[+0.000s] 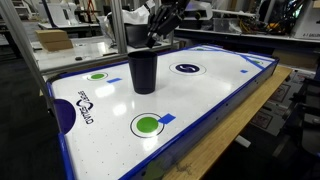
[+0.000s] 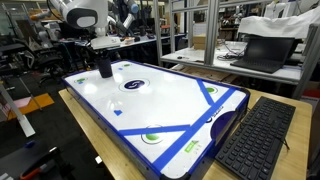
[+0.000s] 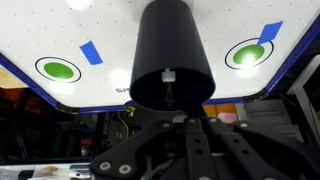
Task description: Take the marker from the cup and put it on the table
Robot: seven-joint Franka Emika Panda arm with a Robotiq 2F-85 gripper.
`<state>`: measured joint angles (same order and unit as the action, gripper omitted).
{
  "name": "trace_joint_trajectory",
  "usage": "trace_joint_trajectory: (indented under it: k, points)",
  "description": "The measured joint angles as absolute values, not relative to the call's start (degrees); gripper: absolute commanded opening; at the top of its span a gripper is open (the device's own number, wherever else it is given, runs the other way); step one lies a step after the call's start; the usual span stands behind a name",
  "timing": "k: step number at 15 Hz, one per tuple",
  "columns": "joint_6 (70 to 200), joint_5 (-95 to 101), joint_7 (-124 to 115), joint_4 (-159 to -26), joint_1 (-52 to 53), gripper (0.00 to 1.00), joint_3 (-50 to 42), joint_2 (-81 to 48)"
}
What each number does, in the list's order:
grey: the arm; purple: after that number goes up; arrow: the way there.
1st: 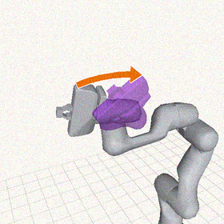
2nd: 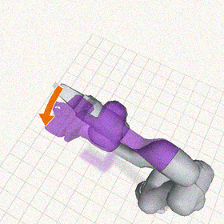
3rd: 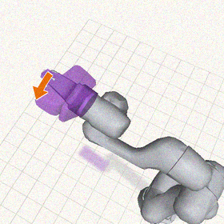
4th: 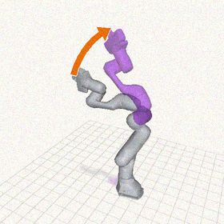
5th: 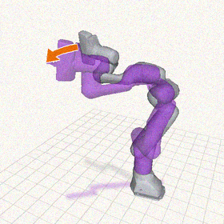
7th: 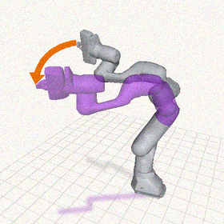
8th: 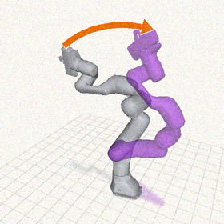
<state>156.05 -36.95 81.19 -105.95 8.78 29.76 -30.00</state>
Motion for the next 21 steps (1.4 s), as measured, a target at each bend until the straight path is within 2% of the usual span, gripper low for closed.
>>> trace_joint_trajectory:
  k: [1,2,4,8,14,16,18,21]
  points:
    - [156.03,-36.42,81.19,-105.37,8.88,0.41,29.82,-30.74]
    - [156.01,-35.81,81.19,-104.80,8.98,0.38,29.83,-31.41]
    - [155.93,-34.44,81.19,-103.42,9.14,0.41,29.93,-32.79]
    - [155.74,-31.27,80.49,-100.36,9.15,0.30,30.57,-35.96]
    - [155.24,-26.52,77.00,-95.94,9.20,0.45,31.84,-41.62]
    - [155.25,-25.23,75.32,-95.08,9.34,0.16,32.29,-42.81]
    - [155.30,-24.23,73.92,-94.64,9.38,0.02,32.69,-43.38]
    - [155.43,-23.51,72.52,-94.19,9.32,0.04,33.23,-43.65]
